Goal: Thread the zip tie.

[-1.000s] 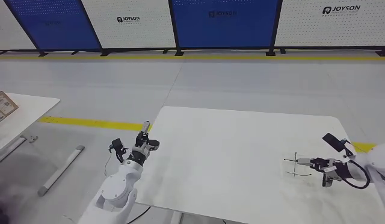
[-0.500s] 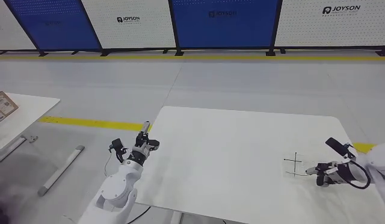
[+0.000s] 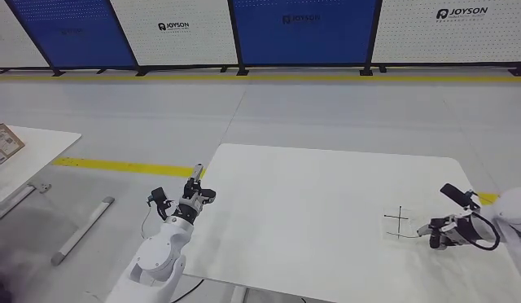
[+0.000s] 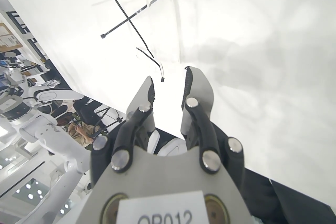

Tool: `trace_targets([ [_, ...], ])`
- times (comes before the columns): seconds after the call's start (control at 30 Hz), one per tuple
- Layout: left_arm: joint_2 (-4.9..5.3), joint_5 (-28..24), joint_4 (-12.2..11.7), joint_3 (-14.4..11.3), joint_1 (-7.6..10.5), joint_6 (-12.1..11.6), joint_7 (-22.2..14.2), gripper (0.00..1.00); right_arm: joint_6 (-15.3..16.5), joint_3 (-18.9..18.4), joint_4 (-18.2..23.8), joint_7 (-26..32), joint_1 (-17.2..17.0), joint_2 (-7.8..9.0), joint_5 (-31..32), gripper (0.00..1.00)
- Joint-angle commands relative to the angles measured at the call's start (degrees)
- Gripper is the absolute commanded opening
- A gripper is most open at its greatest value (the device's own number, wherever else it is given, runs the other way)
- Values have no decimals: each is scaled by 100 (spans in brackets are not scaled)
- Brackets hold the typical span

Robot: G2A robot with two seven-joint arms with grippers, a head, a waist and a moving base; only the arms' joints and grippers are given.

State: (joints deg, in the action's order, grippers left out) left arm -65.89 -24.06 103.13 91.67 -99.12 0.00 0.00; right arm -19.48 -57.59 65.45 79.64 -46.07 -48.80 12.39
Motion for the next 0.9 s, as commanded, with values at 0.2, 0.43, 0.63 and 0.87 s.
trace_targets([
  [0.2, 0, 0, 0, 0, 0, 0, 0, 100, 0, 324, -191, 0, 237, -26, -102, 24],
  [0.43, 0, 0, 0, 0, 0, 0, 0, 100, 0, 583, -390, 0, 430, -73, -198, 22],
  [0.63, 0, 0, 0, 0, 0, 0, 0, 100, 0, 727, -447, 0, 533, -92, -272, 20],
  [0.87, 0, 0, 0, 0, 0, 0, 0, 100, 0, 854, -522, 0, 631, -108, -288, 15],
])
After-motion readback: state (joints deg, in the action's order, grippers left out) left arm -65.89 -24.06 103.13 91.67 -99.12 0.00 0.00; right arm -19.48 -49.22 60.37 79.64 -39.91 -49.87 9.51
